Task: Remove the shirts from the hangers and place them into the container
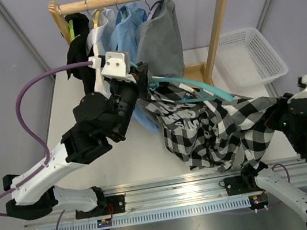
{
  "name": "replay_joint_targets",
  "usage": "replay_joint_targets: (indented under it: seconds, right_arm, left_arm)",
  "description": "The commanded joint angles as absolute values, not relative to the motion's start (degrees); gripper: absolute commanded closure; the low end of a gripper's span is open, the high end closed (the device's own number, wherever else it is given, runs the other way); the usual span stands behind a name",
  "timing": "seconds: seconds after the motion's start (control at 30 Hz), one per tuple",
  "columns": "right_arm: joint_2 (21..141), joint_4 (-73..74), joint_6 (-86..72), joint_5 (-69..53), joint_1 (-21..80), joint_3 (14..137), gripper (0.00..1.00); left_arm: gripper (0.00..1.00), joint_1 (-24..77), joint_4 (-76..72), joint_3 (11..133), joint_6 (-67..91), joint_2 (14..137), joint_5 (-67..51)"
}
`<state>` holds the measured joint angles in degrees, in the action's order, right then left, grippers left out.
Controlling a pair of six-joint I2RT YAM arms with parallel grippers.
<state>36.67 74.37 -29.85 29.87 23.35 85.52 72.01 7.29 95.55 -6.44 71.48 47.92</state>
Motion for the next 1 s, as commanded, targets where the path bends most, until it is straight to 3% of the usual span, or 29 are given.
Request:
replay_joint_targets:
  seconds: [0.0,0.13,0.33,0.5,0.73,0.87,0.97]
  right_arm:
    - [39.0,70.2,-27.9,29.2,23.1,80.1,1.0]
    - [41.0,65.0,-27.1,26.2,23.0,75.1,1.0]
    - [44.1,61.9,-26.3,26.0,23.0,73.3,1.0]
    - [46.8,60.4,-25.6,27.2,23.1,71.6,1.0]
    - [48.8,57.0,-25.6,22.2,23.0,68.5,1.0]
    - [49.6,57.9,-25.1,22.2,23.0,69.1,1.0]
    - [49.5,58.2,-24.9,24.2,23.0,68.9,1.0]
  left_arm:
    - [1.0,70.8,18.9,96.0,12.5,70.8,34.6]
    - [1.0,71.7,14.4,89.5,23.8,72.3,15.4]
    - [1.0,71.8,-9.2,75.0,35.0,71.3,-1.3]
    - [1.0,71.0,-26.3,71.8,43.6,73.1,-12.7]
    - [1.0,70.6,-39.4,69.3,52.6,75.1,-12.4]
    - [1.0,70.1,-30.5,71.4,51.0,75.1,-6.9]
    - [1.0,68.3,-37.8,67.1,56.1,74.1,-7.5]
